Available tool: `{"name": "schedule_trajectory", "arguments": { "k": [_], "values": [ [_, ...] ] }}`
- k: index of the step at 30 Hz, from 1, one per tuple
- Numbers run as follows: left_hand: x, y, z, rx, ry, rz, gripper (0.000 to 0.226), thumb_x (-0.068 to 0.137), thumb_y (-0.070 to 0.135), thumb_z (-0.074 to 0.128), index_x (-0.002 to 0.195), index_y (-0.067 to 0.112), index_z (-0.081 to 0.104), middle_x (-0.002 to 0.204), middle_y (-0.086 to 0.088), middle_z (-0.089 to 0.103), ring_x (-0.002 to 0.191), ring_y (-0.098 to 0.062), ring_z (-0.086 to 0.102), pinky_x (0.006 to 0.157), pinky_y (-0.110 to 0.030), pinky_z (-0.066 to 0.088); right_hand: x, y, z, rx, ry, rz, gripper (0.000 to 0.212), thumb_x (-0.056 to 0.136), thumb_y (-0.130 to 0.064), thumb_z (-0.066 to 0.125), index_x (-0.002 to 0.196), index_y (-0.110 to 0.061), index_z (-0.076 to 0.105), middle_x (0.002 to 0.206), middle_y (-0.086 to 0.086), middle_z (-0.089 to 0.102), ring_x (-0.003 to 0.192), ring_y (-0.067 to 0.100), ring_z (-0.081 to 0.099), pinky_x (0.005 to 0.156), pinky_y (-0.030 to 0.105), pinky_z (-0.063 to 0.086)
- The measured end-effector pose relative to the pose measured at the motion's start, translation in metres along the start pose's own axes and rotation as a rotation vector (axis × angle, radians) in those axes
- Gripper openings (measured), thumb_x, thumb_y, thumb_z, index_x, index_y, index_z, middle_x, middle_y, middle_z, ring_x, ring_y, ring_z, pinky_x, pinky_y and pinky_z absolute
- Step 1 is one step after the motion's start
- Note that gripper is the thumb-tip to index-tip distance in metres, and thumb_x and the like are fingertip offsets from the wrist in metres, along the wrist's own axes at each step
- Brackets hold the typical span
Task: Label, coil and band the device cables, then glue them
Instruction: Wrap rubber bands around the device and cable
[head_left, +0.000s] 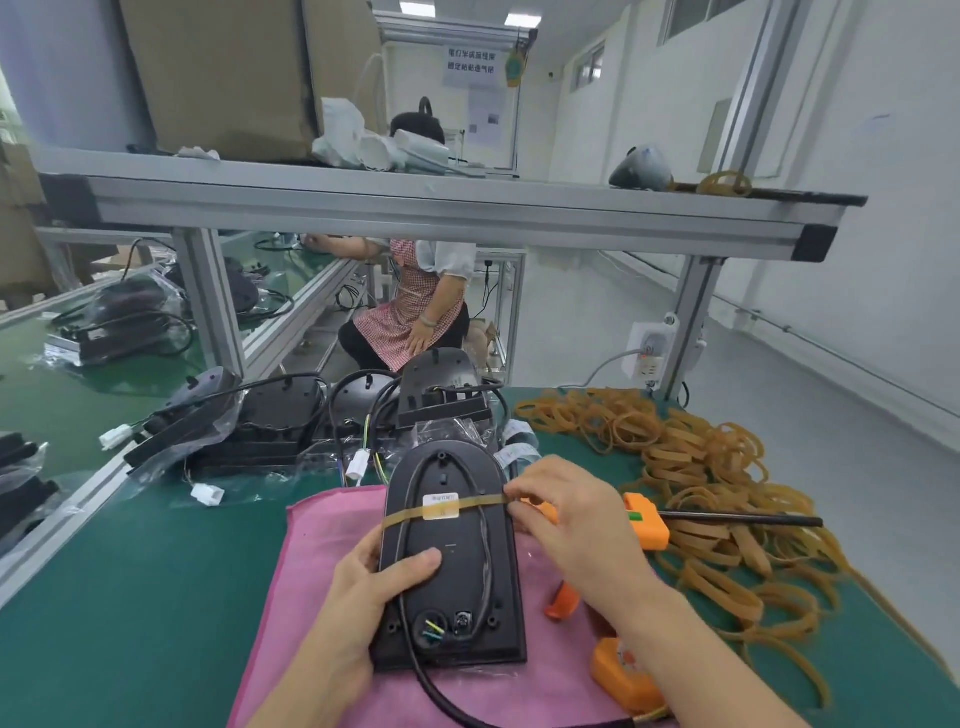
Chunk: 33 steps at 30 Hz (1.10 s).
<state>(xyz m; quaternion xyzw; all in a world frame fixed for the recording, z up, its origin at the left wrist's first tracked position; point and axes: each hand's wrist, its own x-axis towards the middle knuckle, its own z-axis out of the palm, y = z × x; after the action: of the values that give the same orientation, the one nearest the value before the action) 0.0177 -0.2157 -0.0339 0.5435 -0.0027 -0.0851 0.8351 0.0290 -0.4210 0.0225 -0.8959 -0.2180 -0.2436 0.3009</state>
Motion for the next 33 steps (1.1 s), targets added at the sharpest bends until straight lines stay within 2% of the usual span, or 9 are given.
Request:
{"name": "schedule_trajectory", "arguments": {
  "k": [6, 14, 17, 19, 21, 24, 27, 30, 33],
  "values": [
    [0.003, -0.003, 0.002, 0.002, 0.014, 0.006, 0.049, 0.055, 0.006, 0.078, 0.103, 0.010, 0.071, 0.101, -0.023, 0.072, 0.081, -0.037, 0.072, 0.062, -0.039, 0.060, 0.013, 0.003, -0.009, -0.145, -0.209, -0.108, 0.004, 0.080, -0.003, 0.062, 0.079, 0.001, 0.060, 0.079, 0.013, 0.055, 0.076, 0.027, 0.049, 0.070, 0.041, 0.040],
    [0.007, -0.003, 0.004, 0.024, 0.076, -0.042, 0.048, 0.052, 0.005, 0.079, 0.099, 0.012, 0.074, 0.098, -0.023, 0.073, 0.082, -0.039, 0.072, 0.064, -0.044, 0.061, 0.006, 0.016, -0.010, -0.076, -0.347, -0.132, 0.002, 0.083, -0.002, 0.059, 0.084, -0.001, 0.060, 0.085, 0.012, 0.055, 0.075, 0.016, 0.042, 0.069, 0.028, 0.034],
    [0.009, -0.001, 0.002, 0.078, 0.117, -0.063, 0.059, 0.052, 0.008, 0.080, 0.110, 0.010, 0.070, 0.098, -0.022, 0.073, 0.088, -0.040, 0.071, 0.083, -0.050, 0.057, 0.012, 0.052, -0.030, -0.195, -0.365, 0.042, 0.025, 0.095, -0.012, 0.051, 0.116, -0.011, 0.064, 0.115, 0.006, 0.057, 0.105, 0.017, 0.052, 0.090, 0.034, 0.042],
    [0.009, 0.000, 0.003, 0.114, 0.135, -0.094, 0.060, 0.052, 0.010, 0.080, 0.111, 0.011, 0.070, 0.098, -0.021, 0.073, 0.089, -0.040, 0.071, 0.085, -0.050, 0.056, 0.016, 0.085, -0.057, -0.473, -0.328, 0.257, 0.038, 0.095, -0.007, 0.045, 0.129, -0.018, 0.060, 0.128, 0.004, 0.055, 0.119, 0.023, 0.051, 0.097, 0.037, 0.043],
    [0.009, 0.002, 0.005, 0.122, 0.128, -0.128, 0.055, 0.055, 0.009, 0.079, 0.109, 0.009, 0.070, 0.095, -0.021, 0.074, 0.083, -0.040, 0.072, 0.067, -0.043, 0.061, 0.017, 0.111, -0.082, -0.744, -0.355, 0.454, 0.038, 0.091, -0.003, 0.044, 0.117, -0.019, 0.066, 0.120, 0.006, 0.061, 0.113, 0.027, 0.056, 0.090, 0.037, 0.048],
    [0.009, 0.005, 0.007, 0.134, 0.121, -0.169, 0.051, 0.057, 0.008, 0.078, 0.107, 0.007, 0.070, 0.094, -0.023, 0.073, 0.078, -0.039, 0.072, 0.056, -0.037, 0.060, 0.014, 0.134, -0.093, -0.809, -0.452, 0.658, 0.029, 0.088, -0.003, 0.043, 0.102, -0.011, 0.067, 0.108, 0.008, 0.065, 0.104, 0.028, 0.060, 0.087, 0.036, 0.050],
    [0.006, 0.006, 0.005, 0.162, 0.136, -0.179, 0.048, 0.058, 0.008, 0.078, 0.106, 0.007, 0.070, 0.093, -0.023, 0.073, 0.075, -0.039, 0.072, 0.054, -0.037, 0.059, 0.013, 0.145, -0.091, -0.778, -0.525, 0.759, 0.024, 0.090, -0.011, 0.046, 0.105, -0.012, 0.065, 0.110, 0.006, 0.064, 0.101, 0.026, 0.060, 0.081, 0.034, 0.047],
    [0.003, 0.007, 0.003, 0.186, 0.163, -0.183, 0.042, 0.064, 0.008, 0.078, 0.105, 0.008, 0.070, 0.091, -0.022, 0.074, 0.074, -0.038, 0.072, 0.055, -0.038, 0.059, 0.013, 0.152, -0.085, -0.698, -0.432, 0.808, 0.016, 0.089, -0.023, 0.058, 0.096, -0.012, 0.067, 0.099, 0.006, 0.066, 0.092, 0.025, 0.062, 0.075, 0.031, 0.048],
    [0.001, 0.006, 0.002, 0.301, 0.234, -0.141, 0.031, 0.074, 0.008, 0.077, 0.104, 0.009, 0.070, 0.088, -0.016, 0.075, 0.077, -0.034, 0.073, 0.072, -0.041, 0.059, 0.011, 0.153, -0.083, -0.567, -0.402, 0.872, 0.019, 0.087, -0.031, 0.066, 0.084, -0.012, 0.067, 0.090, 0.005, 0.066, 0.078, 0.019, 0.059, 0.061, 0.025, 0.045]
  ]
}}
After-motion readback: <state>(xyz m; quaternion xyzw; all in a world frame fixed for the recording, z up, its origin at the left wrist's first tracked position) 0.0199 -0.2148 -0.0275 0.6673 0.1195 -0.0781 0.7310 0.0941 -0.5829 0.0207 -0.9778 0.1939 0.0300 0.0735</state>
